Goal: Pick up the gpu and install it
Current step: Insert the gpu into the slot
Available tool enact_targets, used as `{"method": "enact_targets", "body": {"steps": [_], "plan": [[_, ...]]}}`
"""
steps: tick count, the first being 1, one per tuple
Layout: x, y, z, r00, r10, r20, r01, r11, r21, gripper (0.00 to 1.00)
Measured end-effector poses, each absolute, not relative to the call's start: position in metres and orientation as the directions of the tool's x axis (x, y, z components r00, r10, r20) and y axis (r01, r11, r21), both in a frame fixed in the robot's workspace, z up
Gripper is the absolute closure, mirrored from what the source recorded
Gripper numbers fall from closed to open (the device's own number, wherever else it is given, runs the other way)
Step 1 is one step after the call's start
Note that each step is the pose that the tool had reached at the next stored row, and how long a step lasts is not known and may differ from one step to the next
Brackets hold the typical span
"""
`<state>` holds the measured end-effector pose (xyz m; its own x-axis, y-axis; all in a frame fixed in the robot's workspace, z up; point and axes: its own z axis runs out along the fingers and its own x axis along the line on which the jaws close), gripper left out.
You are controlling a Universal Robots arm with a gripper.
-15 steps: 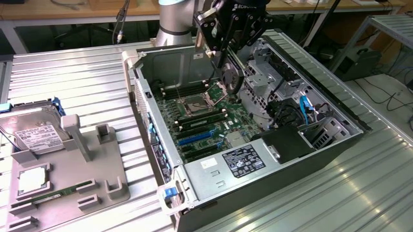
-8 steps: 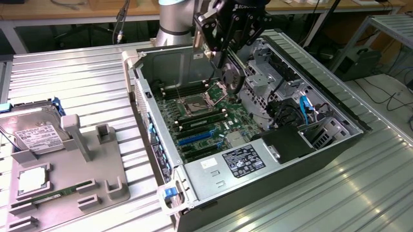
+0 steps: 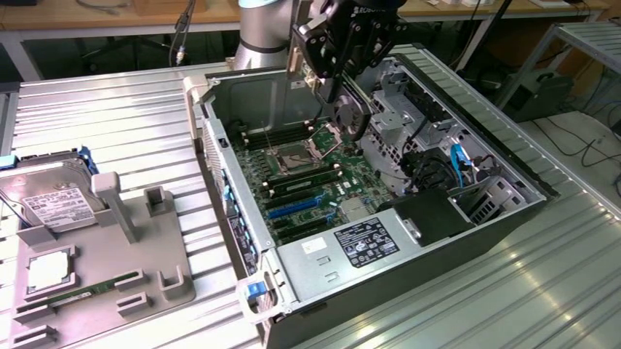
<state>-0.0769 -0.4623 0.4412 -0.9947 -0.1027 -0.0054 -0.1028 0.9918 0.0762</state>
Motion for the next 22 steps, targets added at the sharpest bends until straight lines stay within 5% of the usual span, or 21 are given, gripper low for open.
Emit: {"method": "enact_targets", "body": {"steps": [22], "plan": [[-0.0769,-0.4623,0.4412,-0.969,-0.247,-0.005,-0.247,0.966,0.076,0.72]]}}
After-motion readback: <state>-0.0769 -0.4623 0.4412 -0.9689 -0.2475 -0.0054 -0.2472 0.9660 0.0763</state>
